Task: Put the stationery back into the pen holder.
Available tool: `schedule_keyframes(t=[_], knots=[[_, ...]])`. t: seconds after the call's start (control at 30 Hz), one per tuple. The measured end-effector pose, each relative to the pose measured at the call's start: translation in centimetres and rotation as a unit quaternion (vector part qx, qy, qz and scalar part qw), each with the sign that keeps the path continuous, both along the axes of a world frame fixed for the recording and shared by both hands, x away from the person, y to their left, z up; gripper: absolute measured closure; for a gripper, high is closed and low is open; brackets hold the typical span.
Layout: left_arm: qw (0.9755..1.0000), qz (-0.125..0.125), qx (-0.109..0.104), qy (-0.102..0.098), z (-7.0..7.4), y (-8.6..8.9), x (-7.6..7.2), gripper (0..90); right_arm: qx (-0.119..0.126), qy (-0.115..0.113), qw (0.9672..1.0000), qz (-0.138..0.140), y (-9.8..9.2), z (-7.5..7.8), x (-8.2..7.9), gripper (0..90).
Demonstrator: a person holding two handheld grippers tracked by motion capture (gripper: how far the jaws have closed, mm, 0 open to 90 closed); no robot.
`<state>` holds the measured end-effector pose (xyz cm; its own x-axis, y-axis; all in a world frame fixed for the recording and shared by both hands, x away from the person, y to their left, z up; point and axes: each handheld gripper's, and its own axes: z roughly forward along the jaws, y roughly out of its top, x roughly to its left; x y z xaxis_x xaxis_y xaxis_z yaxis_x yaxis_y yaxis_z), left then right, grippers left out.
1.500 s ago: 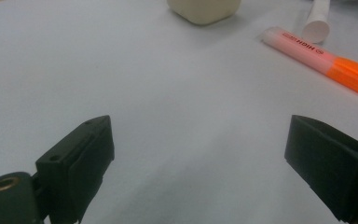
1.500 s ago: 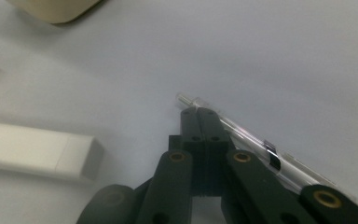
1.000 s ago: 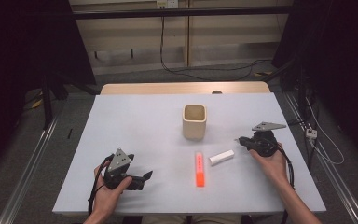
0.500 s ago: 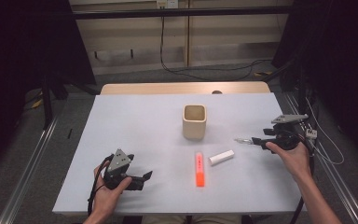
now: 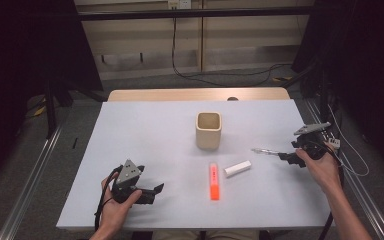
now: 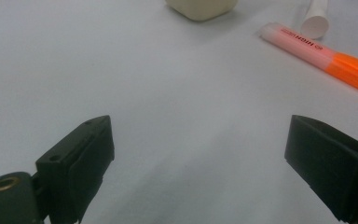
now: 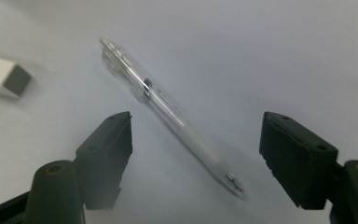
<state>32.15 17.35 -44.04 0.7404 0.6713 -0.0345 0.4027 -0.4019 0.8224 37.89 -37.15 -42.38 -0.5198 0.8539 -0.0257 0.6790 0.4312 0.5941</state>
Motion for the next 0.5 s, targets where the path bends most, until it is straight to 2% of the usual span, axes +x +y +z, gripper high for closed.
schedule_keyframes(t=[0.1,0.17,0.3,0.37,0.5], knots=[[1.0000,0.001,0.003,0.000,0.0,0.0,0.0,8.0,-0.018,0.003,0.9993,0.032,0.2,0.4,0.5,33.1],[1.0000,0.001,0.000,-0.001,0.0,0.0,0.0,8.0,-0.040,0.007,0.9976,0.055,0.3,0.6,0.8,35.7],[1.0000,0.002,-0.003,0.001,0.0,0.0,0.0,8.0,-0.056,0.025,0.9934,0.097,0.2,0.5,1.6,37.9],[1.0000,0.001,0.000,0.000,0.0,0.0,0.0,8.0,-0.065,0.036,0.9908,0.113,0.1,0.3,2.0,42.2],[1.0000,0.000,0.003,0.001,0.0,0.0,0.0,8.0,-0.069,0.057,0.9874,0.131,-0.1,-0.1,2.6,50.4]])
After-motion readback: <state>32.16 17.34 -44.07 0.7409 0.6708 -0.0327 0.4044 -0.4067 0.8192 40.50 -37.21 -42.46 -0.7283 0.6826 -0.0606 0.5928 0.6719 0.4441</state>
